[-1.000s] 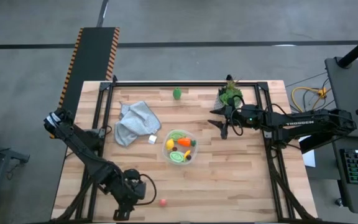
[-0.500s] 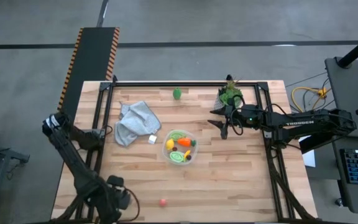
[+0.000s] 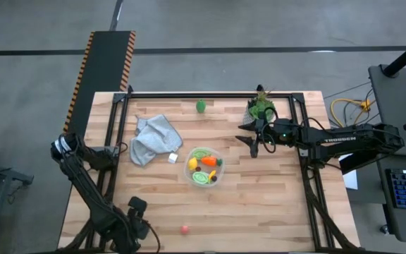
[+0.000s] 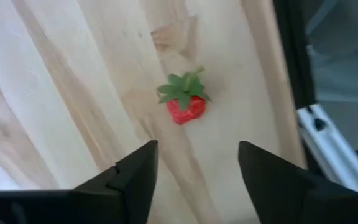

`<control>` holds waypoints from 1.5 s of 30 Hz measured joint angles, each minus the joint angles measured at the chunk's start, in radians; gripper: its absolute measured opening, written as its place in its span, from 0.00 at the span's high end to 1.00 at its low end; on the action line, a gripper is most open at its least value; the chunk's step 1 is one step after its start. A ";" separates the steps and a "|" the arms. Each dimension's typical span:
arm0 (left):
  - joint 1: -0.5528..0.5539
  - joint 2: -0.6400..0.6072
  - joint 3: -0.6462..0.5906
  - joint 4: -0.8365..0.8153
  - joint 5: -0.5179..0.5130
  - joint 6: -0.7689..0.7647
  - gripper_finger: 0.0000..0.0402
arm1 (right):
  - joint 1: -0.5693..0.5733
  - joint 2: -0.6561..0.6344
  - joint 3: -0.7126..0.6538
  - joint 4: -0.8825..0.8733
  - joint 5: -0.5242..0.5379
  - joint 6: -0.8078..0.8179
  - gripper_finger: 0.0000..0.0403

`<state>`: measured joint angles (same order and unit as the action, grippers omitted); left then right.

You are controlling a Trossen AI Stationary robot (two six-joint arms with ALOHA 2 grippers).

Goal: Pick and placing Produce into tupperware
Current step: Put the red strawberry into the transparent bin

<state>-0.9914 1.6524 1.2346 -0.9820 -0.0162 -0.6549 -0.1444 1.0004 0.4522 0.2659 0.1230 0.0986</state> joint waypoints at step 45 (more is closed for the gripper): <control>0.030 0.147 -0.109 0.206 -0.043 0.164 0.37 | 0.000 0.000 -0.014 -0.008 0.008 -0.048 0.48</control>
<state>-0.9611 1.7989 1.1257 -0.7761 -0.0596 -0.4909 -0.1444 1.0004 0.4377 0.2575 0.1310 0.0507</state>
